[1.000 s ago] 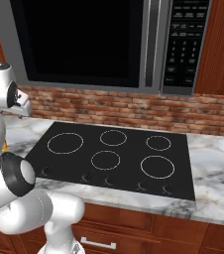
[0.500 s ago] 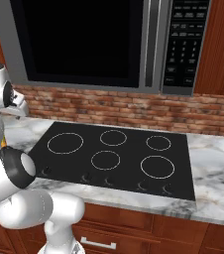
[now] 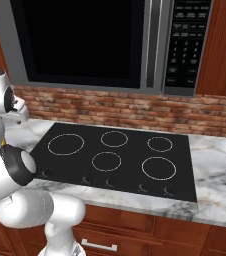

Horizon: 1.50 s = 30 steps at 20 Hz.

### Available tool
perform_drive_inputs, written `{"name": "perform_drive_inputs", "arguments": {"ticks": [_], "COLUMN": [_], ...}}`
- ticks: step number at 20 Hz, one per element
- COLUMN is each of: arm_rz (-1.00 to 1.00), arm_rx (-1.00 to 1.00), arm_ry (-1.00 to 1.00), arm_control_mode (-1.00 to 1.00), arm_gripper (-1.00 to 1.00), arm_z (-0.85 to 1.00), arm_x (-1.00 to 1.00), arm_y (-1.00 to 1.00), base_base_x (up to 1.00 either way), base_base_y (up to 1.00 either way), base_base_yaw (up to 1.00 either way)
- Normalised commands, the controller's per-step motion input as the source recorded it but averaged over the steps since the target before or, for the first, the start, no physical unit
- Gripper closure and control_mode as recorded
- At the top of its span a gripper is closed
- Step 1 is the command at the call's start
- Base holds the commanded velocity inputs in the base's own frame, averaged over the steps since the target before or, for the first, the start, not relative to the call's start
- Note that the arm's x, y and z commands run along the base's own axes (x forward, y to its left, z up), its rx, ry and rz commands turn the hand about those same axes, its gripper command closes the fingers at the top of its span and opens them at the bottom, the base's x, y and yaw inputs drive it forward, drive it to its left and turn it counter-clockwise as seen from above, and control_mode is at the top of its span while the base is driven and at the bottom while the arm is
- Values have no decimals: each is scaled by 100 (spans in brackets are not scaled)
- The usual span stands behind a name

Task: Pick the cup and bowl from the counter and place them on the counter next to the sink.

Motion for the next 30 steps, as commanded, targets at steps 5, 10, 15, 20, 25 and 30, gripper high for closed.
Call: {"name": "perform_drive_inputs", "arguments": {"ticks": [5,10,15,20,25,30], "arm_rz": [0,0,0,0,0,0], "arm_rx": [0,0,0,0,-1,0], "arm_ry": [0,0,0,0,2,2], "arm_control_mode": [-100,-100,-100,-100,-100,-100], "arm_gripper": [-100,-100,-100,-100,-100,-100], "arm_z": [-36,-26,-5,0,0,0], "arm_x": [8,2,0,0,18,37], "arm_y": [0,4,27,55,56,46], "base_base_x": [0,0,0,0,0,0], "base_base_y": [0,0,0,0,0,0], "base_base_yaw": [0,0,0,0,0,0]}}
